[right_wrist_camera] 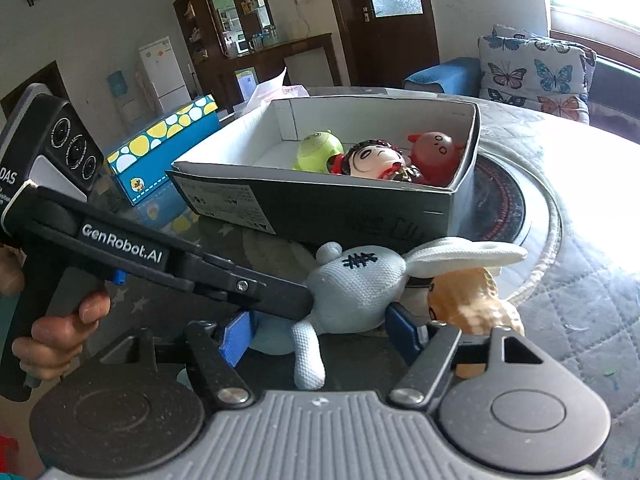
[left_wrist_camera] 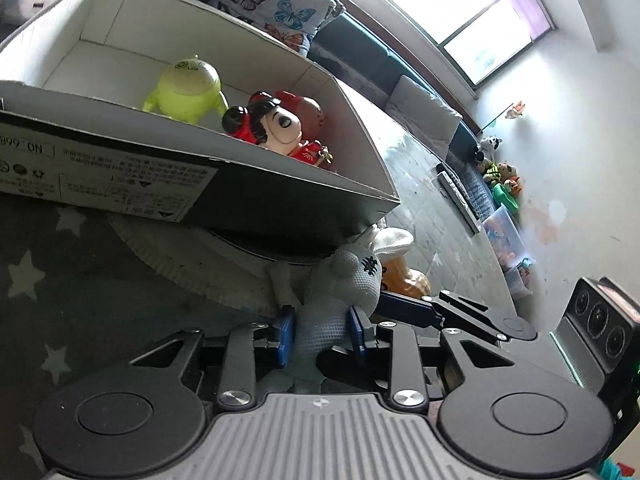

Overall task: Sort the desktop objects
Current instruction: 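Lift the rabbit with the left tool over the box and release inside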

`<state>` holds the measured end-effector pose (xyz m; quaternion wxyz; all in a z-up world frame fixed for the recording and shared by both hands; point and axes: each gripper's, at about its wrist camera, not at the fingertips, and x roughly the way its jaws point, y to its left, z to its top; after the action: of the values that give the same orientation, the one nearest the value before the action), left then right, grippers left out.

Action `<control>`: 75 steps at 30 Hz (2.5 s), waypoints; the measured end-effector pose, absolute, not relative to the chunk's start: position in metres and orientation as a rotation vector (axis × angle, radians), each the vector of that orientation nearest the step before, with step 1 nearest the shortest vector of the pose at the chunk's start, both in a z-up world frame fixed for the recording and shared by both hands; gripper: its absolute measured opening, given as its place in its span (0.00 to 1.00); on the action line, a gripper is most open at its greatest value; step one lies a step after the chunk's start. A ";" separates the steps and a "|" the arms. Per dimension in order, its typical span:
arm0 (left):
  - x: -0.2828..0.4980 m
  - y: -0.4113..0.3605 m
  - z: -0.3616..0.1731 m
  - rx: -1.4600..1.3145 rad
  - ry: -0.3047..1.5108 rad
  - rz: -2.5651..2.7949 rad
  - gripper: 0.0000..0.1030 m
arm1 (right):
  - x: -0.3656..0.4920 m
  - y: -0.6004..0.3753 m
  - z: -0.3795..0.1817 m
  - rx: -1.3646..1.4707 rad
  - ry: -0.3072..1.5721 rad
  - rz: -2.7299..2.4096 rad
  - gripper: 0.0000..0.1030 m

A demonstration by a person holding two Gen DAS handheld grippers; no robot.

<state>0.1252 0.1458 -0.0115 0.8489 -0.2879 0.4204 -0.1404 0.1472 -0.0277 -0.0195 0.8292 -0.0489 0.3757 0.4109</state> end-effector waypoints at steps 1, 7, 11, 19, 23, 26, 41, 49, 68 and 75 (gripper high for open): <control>0.126 0.146 -0.012 -0.611 0.889 -0.295 0.31 | 0.147 -0.027 -0.020 -0.106 0.796 0.872 0.71; 0.122 0.144 -0.010 -0.598 0.885 -0.317 0.29 | 0.145 -0.022 -0.022 -0.122 0.784 0.876 0.74; 0.110 0.144 -0.003 -0.594 0.866 -0.329 0.28 | 0.134 -0.020 -0.015 -0.145 0.758 0.897 0.74; 0.091 0.157 0.032 -0.589 0.760 -0.299 0.28 | 0.123 -0.011 0.020 -0.158 0.672 0.941 0.74; 0.093 0.169 0.055 -0.586 0.694 -0.267 0.28 | 0.132 0.003 0.042 -0.161 0.615 0.962 0.74; 0.100 0.182 0.071 -0.577 0.649 -0.233 0.28 | 0.144 0.020 0.056 -0.171 0.572 0.974 0.74; 0.173 0.257 0.075 -0.589 0.644 -0.063 0.28 | 0.239 0.111 0.051 -0.143 0.598 1.011 0.74; 0.192 0.272 0.039 -0.609 0.712 0.011 0.28 | 0.260 0.134 0.019 -0.180 0.691 1.003 0.74; 0.171 0.249 0.047 -0.532 0.709 0.041 0.29 | 0.231 0.107 0.027 -0.198 0.675 0.991 0.74; 0.151 0.224 0.056 -0.507 0.700 0.001 0.29 | 0.209 0.067 0.040 -0.190 0.652 0.967 0.74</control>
<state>0.1510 0.2239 0.0558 0.9080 -0.2457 0.3393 0.0006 0.2091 0.0669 0.0401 0.8305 -0.0898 0.3074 0.4558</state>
